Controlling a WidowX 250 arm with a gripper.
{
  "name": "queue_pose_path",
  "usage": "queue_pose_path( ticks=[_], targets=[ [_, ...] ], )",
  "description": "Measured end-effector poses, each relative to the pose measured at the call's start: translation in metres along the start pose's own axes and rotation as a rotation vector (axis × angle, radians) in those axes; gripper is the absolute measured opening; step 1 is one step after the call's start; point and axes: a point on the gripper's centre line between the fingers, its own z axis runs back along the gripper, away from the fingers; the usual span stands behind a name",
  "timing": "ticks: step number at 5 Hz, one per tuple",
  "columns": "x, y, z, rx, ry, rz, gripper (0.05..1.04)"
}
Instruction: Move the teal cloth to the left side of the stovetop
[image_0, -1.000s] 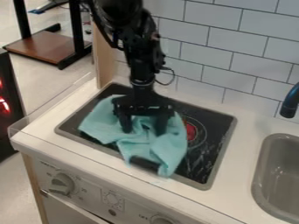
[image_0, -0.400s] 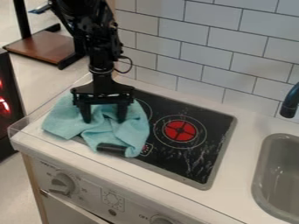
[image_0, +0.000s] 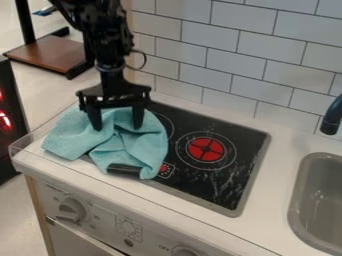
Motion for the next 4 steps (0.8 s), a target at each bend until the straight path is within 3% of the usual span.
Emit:
queue_pose_path(
  ticks=[1, 3, 4],
  targets=[
    [0.000, -0.004, 0.015, -0.027, -0.007, -0.004, 0.999],
    [0.003, 0.004, 0.065, -0.094, -0.063, -0.004, 0.999],
    [0.005, 0.007, 0.068, -0.095, -0.073, 0.001, 0.999]
  ],
)
